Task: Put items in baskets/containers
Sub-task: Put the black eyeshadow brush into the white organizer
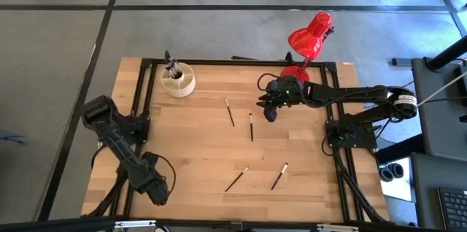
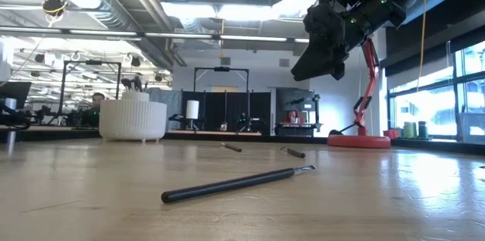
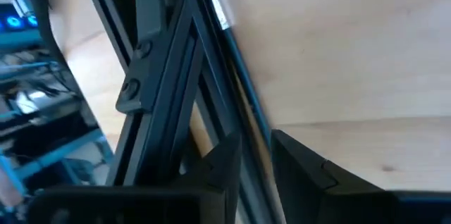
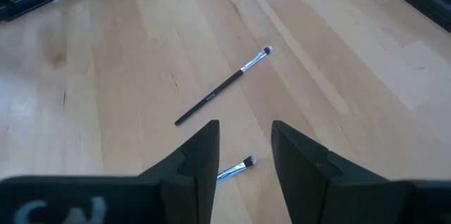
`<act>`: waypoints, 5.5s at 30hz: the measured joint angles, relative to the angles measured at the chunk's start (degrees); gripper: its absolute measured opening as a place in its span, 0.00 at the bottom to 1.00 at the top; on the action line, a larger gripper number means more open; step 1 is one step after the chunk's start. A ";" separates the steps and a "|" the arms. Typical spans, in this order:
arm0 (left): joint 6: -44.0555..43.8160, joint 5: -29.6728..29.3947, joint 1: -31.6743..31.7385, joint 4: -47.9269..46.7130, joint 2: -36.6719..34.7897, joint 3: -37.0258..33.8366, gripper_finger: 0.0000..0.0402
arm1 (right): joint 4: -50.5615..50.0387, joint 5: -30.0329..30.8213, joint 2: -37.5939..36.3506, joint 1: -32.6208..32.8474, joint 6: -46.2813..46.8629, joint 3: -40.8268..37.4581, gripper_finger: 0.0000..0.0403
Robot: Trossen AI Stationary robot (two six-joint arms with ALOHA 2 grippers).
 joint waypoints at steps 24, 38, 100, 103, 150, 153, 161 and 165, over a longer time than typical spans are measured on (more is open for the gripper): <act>26.73 6.16 2.86 -2.23 14.39 2.53 0.08 | 0.02 0.01 0.00 0.00 -0.46 -0.02 0.32; 32.31 -6.99 13.47 -24.30 13.88 13.25 0.01 | 0.33 0.02 0.00 0.49 0.21 -0.04 0.32; 34.62 13.87 4.53 -8.38 13.46 3.76 0.01 | 0.46 0.03 0.00 0.72 0.00 -0.04 0.32; 32.74 15.60 3.93 -2.41 13.44 1.90 0.01 | 0.43 0.03 0.00 0.72 0.02 -0.04 0.32; 11.50 10.84 5.51 -4.24 13.65 1.49 0.01 | 0.41 0.02 0.00 0.74 0.27 -0.02 0.32; 11.07 8.03 5.91 -5.71 13.74 3.24 0.01 | 0.42 0.02 0.00 0.74 0.27 -0.02 0.32; 9.83 5.24 6.00 -7.48 13.74 3.65 0.01 | 0.42 0.02 0.00 0.74 0.40 0.00 0.32; 8.35 5.25 5.08 -6.94 13.74 3.65 0.01 | 0.42 0.02 0.00 0.74 0.36 0.00 0.32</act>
